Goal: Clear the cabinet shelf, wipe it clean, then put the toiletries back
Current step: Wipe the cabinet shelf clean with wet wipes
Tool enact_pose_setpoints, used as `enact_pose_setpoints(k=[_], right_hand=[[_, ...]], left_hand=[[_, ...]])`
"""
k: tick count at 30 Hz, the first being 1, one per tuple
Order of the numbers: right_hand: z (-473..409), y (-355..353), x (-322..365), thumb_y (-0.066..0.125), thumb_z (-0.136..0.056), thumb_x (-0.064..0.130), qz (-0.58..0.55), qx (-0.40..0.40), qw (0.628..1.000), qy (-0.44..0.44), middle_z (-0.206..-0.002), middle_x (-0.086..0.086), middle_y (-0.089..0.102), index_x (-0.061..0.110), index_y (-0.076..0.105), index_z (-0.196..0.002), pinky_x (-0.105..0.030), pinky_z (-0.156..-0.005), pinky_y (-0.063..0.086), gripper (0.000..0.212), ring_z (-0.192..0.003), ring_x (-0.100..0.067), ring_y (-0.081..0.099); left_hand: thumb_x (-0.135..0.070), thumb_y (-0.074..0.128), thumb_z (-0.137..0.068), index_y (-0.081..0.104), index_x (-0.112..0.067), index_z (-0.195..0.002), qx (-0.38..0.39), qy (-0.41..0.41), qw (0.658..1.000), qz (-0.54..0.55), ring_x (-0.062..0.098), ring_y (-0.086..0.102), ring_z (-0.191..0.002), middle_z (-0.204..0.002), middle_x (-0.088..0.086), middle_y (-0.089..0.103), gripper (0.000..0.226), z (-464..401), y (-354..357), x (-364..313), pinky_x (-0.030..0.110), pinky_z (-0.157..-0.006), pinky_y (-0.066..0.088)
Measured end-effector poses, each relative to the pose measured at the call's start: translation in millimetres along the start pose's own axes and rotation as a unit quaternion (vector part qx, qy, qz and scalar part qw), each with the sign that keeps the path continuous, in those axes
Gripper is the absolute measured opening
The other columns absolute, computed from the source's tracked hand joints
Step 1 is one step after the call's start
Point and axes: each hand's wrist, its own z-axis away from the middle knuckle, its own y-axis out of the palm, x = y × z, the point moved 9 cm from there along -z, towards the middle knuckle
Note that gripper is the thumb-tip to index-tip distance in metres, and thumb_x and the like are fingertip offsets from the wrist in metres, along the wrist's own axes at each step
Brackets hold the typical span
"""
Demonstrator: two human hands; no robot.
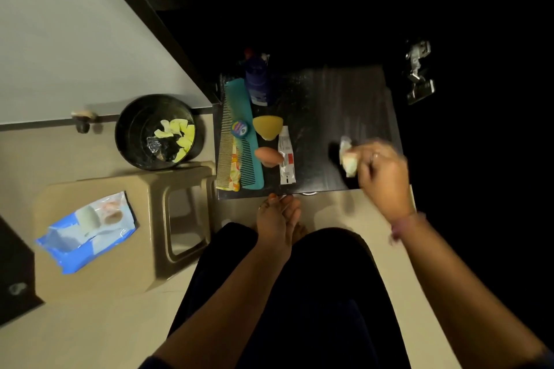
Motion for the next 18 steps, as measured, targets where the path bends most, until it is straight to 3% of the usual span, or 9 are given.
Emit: enact_pose_setpoints(k=[3,5,7,9,11,13,16,18], right_hand=[[-89.2,-18.9,16.4,0.045,-0.073,-0.006,-0.052,-0.077,0.996,0.007,-0.093,-0.017,0.067,0.006,0.074,-0.091,-0.032,-0.084,0.046,0.036,-0.089,-0.031,0.062],[-145.8,-6.1,27.7,0.045,-0.078,-0.002,-0.006,-0.053,0.999,0.005,-0.106,-0.019,0.067,0.004,0.071,-0.102,-0.030,-0.092,0.042,0.036,-0.102,-0.033,0.061],[-188.6,33.3,35.0,0.043,-0.090,0.005,0.062,0.058,0.996,-0.008,-0.131,-0.016,0.055,0.006,0.059,-0.123,-0.028,-0.102,0.035,0.037,-0.120,-0.030,0.051],[-198.5,75.2,30.5,0.040,-0.097,0.013,0.112,0.156,0.981,0.001,-0.139,-0.016,0.045,0.010,0.046,-0.135,-0.034,-0.104,0.036,0.039,-0.124,-0.032,0.046],[-188.1,95.4,23.1,0.038,-0.098,0.011,0.145,0.158,0.977,0.008,-0.136,-0.020,0.048,0.008,0.043,-0.136,-0.037,-0.103,0.038,0.039,-0.123,-0.035,0.047],[-169.5,98.5,22.7,0.040,-0.096,0.009,0.106,0.121,0.987,0.006,-0.133,-0.019,0.050,0.005,0.050,-0.131,-0.032,-0.103,0.035,0.036,-0.122,-0.031,0.047],[-130.6,88.9,19.8,0.048,-0.093,0.017,-0.041,0.085,0.995,0.037,-0.124,-0.012,0.057,0.012,0.060,-0.121,-0.029,-0.104,0.039,0.031,-0.113,-0.020,0.053],[-86.5,83.5,16.5,0.052,-0.090,0.006,-0.021,0.074,0.997,0.014,-0.122,-0.013,0.059,0.012,0.060,-0.122,-0.034,-0.101,0.043,0.034,-0.114,-0.026,0.056]], left_hand=[[-0.017,0.030,-0.102,0.040,-0.014,-0.138,0.023,-0.017,0.999,0.025,0.023,0.056,-0.118,-0.127,0.008,0.059,0.038,3.6,5.4,-1.9,0.033,-0.100,0.043],[-0.018,0.028,-0.102,0.040,-0.012,-0.138,0.028,-0.021,0.999,0.019,0.024,0.052,-0.125,-0.134,0.009,0.054,0.038,4.3,6.3,-4.3,0.033,-0.102,0.042],[-0.020,0.033,-0.102,0.046,-0.012,-0.134,0.020,-0.012,1.000,-0.004,0.016,0.065,-0.098,-0.108,0.003,0.066,0.036,0.4,1.0,-4.2,0.028,-0.084,0.052],[-0.022,0.036,-0.101,0.051,-0.009,-0.127,0.019,-0.005,1.000,-0.011,0.008,0.061,-0.064,-0.080,-0.003,0.064,0.033,-4.9,-3.7,-0.6,0.022,-0.061,0.051],[-0.023,0.035,-0.101,0.053,-0.012,-0.119,0.020,0.001,1.000,-0.018,0.004,0.056,-0.050,-0.069,-0.005,0.059,0.027,-8.4,-5.8,0.5,0.019,-0.050,0.047],[-0.021,0.033,-0.102,0.052,-0.015,-0.113,0.016,0.000,1.000,-0.016,0.004,0.057,-0.055,-0.072,-0.005,0.060,0.023,-9.2,-6.4,1.0,0.019,-0.055,0.048],[-0.020,0.033,-0.102,0.057,-0.013,-0.104,0.016,-0.007,0.999,-0.036,0.007,0.060,-0.070,-0.079,-0.004,0.065,0.025,-3.5,-4.8,-0.8,0.023,-0.066,0.049],[-0.020,0.033,-0.102,0.058,-0.013,-0.102,0.010,-0.011,0.999,-0.038,0.009,0.064,-0.074,-0.080,-0.004,0.068,0.026,1.4,-2.9,-2.4,0.023,-0.069,0.051]])
